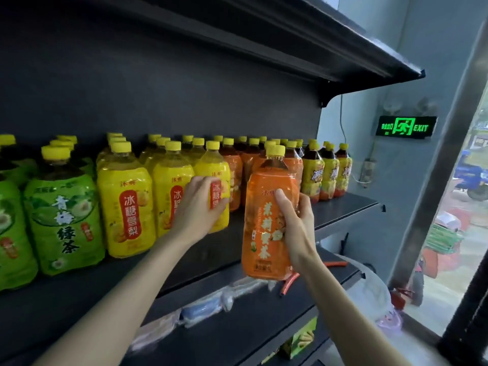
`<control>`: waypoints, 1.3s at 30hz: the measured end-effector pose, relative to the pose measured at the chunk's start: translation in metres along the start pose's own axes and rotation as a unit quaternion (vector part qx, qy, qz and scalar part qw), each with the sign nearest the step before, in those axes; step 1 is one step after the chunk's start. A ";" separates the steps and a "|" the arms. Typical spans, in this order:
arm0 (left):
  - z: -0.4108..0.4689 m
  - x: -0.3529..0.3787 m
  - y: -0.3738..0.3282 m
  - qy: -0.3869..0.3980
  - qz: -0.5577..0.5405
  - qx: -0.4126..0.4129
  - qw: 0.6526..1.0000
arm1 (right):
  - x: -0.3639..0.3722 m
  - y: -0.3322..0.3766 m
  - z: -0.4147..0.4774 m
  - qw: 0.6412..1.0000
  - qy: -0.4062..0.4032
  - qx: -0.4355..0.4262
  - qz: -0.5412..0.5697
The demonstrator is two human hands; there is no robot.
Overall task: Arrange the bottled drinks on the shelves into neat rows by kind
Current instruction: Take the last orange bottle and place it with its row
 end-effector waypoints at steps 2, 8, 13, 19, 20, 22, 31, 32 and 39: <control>0.015 0.012 -0.002 -0.023 0.071 -0.007 0.997 | -0.013 -0.009 0.027 1.000 0.026 0.012 0.010; 0.047 0.035 -0.003 -0.039 0.316 -0.003 0.948 | -0.028 -0.034 0.089 0.995 0.091 0.025 0.034; 0.061 0.044 0.003 -0.036 0.388 -0.036 0.920 | -0.024 -0.056 0.118 0.990 0.126 0.037 0.057; 0.059 0.047 0.009 -0.046 0.421 -0.023 0.906 | -0.012 -0.083 0.137 0.990 0.142 0.003 0.010; 0.059 0.047 0.010 -0.050 0.427 -0.021 0.902 | -0.011 -0.086 0.140 0.991 0.135 -0.013 -0.019; 0.059 0.048 0.010 -0.050 0.434 -0.021 0.899 | -0.010 -0.086 0.144 0.989 0.116 -0.046 -0.082; 0.061 0.055 0.004 -0.048 0.455 -0.059 0.887 | -0.025 -0.105 0.136 0.967 0.149 -0.100 -0.180; 0.062 0.056 0.003 -0.051 0.454 -0.066 0.887 | -0.026 -0.107 0.139 0.962 0.150 -0.111 -0.201; 0.059 0.064 -0.008 -0.069 0.418 -0.105 0.899 | -0.026 -0.105 0.155 0.942 0.143 -0.125 -0.278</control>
Point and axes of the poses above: each hand's wrist, its own z-axis towards the middle knuckle, its own x-axis out of the palm, y = z × x, the point moved 1 cm from there along z, towards the middle knuckle, and after that the axes turned 3 degrees about y, right-handed, at the moved point
